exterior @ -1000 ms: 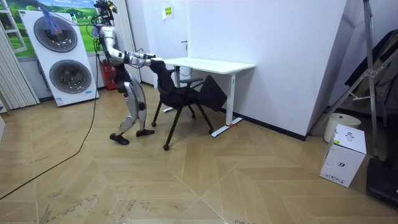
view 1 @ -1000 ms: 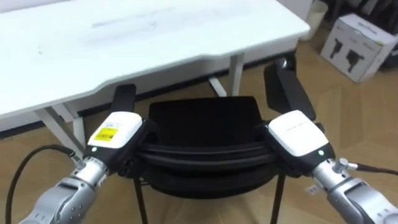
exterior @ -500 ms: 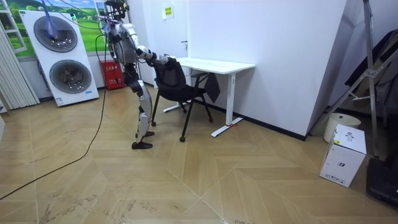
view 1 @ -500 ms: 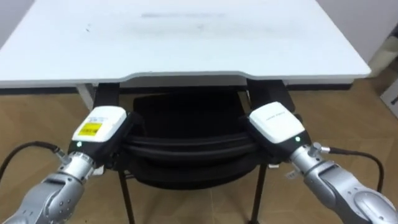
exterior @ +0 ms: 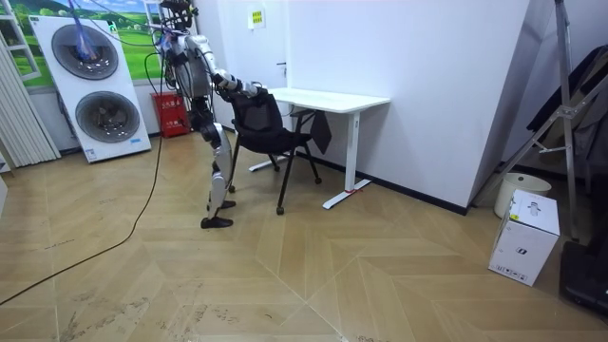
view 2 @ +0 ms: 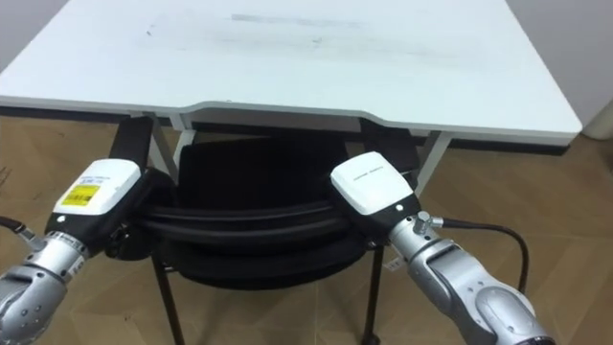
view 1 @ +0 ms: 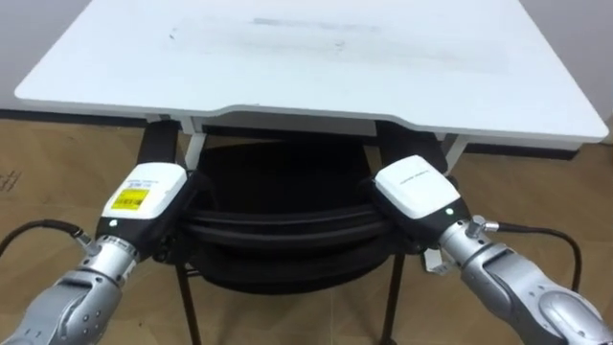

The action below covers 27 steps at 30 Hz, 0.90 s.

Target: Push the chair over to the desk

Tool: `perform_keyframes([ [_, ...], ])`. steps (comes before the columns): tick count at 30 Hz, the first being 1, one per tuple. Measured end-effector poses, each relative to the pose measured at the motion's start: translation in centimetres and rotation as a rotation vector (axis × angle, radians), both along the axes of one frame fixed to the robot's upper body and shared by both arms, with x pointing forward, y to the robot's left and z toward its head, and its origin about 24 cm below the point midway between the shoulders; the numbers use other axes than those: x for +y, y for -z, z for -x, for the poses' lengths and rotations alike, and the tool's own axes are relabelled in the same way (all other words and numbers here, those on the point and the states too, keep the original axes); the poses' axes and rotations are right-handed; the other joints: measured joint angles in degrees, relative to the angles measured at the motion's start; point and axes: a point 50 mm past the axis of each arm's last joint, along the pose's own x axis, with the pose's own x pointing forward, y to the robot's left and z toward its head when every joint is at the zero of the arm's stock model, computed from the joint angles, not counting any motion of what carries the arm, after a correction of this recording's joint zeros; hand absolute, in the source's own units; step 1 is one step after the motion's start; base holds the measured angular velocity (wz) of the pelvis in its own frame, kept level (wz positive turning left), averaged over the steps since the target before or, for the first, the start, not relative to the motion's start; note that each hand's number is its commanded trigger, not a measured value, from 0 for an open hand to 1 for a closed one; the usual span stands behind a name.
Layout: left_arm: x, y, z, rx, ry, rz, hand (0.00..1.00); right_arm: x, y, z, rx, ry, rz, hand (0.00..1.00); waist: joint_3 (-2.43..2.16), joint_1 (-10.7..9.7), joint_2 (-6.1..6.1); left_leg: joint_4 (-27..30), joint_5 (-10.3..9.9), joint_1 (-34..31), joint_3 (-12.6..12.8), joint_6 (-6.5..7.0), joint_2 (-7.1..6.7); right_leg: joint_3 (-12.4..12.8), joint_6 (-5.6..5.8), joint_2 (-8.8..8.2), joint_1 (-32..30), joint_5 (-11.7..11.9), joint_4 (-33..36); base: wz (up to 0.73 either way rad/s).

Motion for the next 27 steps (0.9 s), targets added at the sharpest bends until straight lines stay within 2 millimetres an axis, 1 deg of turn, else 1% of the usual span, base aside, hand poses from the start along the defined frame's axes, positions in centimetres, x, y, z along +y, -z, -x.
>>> perform_keyframes([
  [1,0.0,-0.1,-0.2,-0.011,0.002,-0.003,1.00,0.0,0.0,0.0,-0.005,0.002,-0.003,1.00,0.22,-0.9,0.16,1.5,-0.1,-1.2,3.4,0.19,1.42,-1.3,-0.06,0.28,0.4,-0.4,0.1,0.62],
  [2,-0.1,-0.2,-0.3,-0.017,0.003,-0.008,1.00,0.0,-0.1,0.0,-0.008,0.004,-0.006,1.00,0.31,-1.4,0.26,2.3,-0.1,-1.6,5.0,0.26,2.06,-1.9,-0.19,0.44,0.6,-0.6,0.2,0.47],
  [3,-0.1,-0.2,-0.3,-0.023,0.003,-0.013,1.00,0.0,0.0,0.0,-0.012,0.007,-0.009,1.00,0.36,-1.6,0.31,3.0,-0.2,-2.2,7.0,0.29,3.00,-2.3,-0.37,0.64,0.7,-1.0,0.2,0.19],
  [4,-0.1,-0.2,-0.3,-0.028,0.000,-0.009,1.00,0.0,0.0,0.0,-0.012,0.007,-0.010,1.00,0.36,-1.5,0.32,3.2,-0.2,-2.2,7.9,0.32,3.48,-2.2,-0.49,0.87,0.8,-1.2,0.2,0.09],
  [6,-0.2,-0.2,-0.3,-0.034,-0.001,-0.006,1.00,-0.1,0.0,0.1,-0.017,0.011,-0.016,1.00,0.37,-1.8,0.52,3.7,-0.2,-2.3,8.0,0.32,3.90,-2.2,-0.72,1.36,0.8,-1.2,0.1,0.00],
  [8,-0.2,0.0,-0.1,-0.033,-0.007,-0.001,1.00,-0.1,0.0,0.1,-0.023,0.010,-0.017,1.00,0.22,-1.8,0.97,3.6,-0.2,-2.2,7.5,0.31,3.90,-2.1,-1.00,1.56,0.8,-1.1,0.0,-0.02],
  [10,-0.3,0.4,0.2,-0.018,-0.011,0.003,1.00,-0.2,0.1,0.2,-0.029,0.011,-0.017,1.00,-0.30,-1.8,1.81,2.9,-0.2,-2.0,6.7,0.30,3.51,-1.5,-1.23,1.58,0.5,-1.0,0.0,-0.09],
  [11,-0.3,0.5,0.3,-0.014,-0.013,0.006,1.00,-0.2,0.1,0.3,-0.031,0.012,-0.017,1.00,-0.46,-1.7,2.05,2.6,-0.2,-1.9,6.6,0.30,3.38,-1.2,-1.28,1.57,0.3,-1.0,0.0,-0.23],
  [12,-0.4,0.7,0.5,-0.011,-0.018,0.012,1.00,-0.2,0.1,0.3,-0.044,0.009,-0.012,1.00,-0.63,-1.2,2.30,1.6,-0.1,-1.6,6.7,0.25,3.37,0.0,-1.40,1.56,-0.4,-0.9,0.1,-0.32],
  [14,-0.3,0.8,0.8,-0.008,-0.022,0.013,1.00,-0.2,0.2,0.4,-0.059,0.003,-0.004,1.00,-0.67,-0.9,2.43,-0.2,0.1,-0.5,6.9,-0.03,3.31,1.6,-1.44,1.47,-0.7,-0.7,0.0,-0.27],
  [16,-0.3,1.2,1.2,0.005,-0.026,0.015,1.00,-0.1,0.3,0.6,-0.057,-0.002,0.000,1.00,-0.66,-0.6,2.46,-1.4,0.3,1.1,8.0,0.17,3.08,4.1,-1.35,1.32,-1.0,-0.5,-0.1,-0.23],
  [18,-0.3,1.2,1.4,0.008,-0.024,0.016,1.00,-0.1,0.3,0.7,-0.065,-0.009,0.010,1.00,-0.75,-0.5,2.63,-1.7,0.3,1.5,8.3,0.19,2.93,4.9,-1.19,1.17,-1.1,-0.4,-0.1,-0.19],
  [21,-0.3,1.2,1.4,0.011,-0.020,0.017,1.00,-0.2,0.2,0.8,-0.073,-0.012,0.021,1.00,-0.71,-0.6,2.72,-2.1,0.2,2.0,8.3,0.28,2.44,6.4,-1.02,0.76,-1.3,-0.4,0.3,-0.13],
  [22,-0.4,1.3,1.4,0.015,-0.019,0.018,1.00,-0.3,0.1,0.8,-0.073,-0.012,0.020,1.00,-0.71,-0.6,2.71,-2.1,0.1,2.2,8.5,0.53,2.15,6.9,-0.73,0.25,-1.3,-0.6,1.1,-0.18],
  [23,-0.4,1.3,1.4,0.015,-0.018,0.019,1.00,-0.3,0.1,0.8,-0.075,-0.011,0.019,1.00,-0.71,-0.7,2.72,-2.1,-0.1,2.2,8.6,0.74,2.00,7.5,-0.59,0.11,-1.5,-0.7,1.5,-0.21],
  [24,-0.5,1.3,1.4,0.013,-0.021,0.027,1.00,-0.4,0.0,0.7,-0.078,-0.010,0.021,1.00,-0.72,-0.7,2.65,-2.4,-0.1,2.4,9.3,0.88,1.50,8.4,-0.33,-0.69,-2.2,-1.0,2.7,-0.23],
  [25,-0.7,1.4,1.4,0.014,-0.022,0.036,1.00,-0.6,-0.1,0.7,-0.080,-0.006,0.023,1.00,-0.72,-0.8,2.72,-2.6,-0.5,2.9,10.3,1.56,1.13,10.8,0.23,-1.25,-3.1,-1.3,4.6,-0.23],
  [26,-0.8,1.4,1.4,0.014,-0.021,0.039,1.00,-0.7,-0.1,0.7,-0.080,-0.001,0.022,1.00,-0.71,-1.0,2.76,-2.6,-0.7,3.0,10.6,1.91,0.89,11.9,0.45,-1.68,-3.6,-1.5,6.0,-0.15],
  [27,-1.0,1.5,1.4,0.019,-0.016,0.044,1.00,-1.0,-0.1,0.8,-0.076,0.010,0.021,1.00,-0.70,-1.4,2.72,-2.4,-1.0,3.4,11.3,2.76,0.37,14.5,0.73,-2.41,-5.2,-1.6,9.8,-0.12],
])
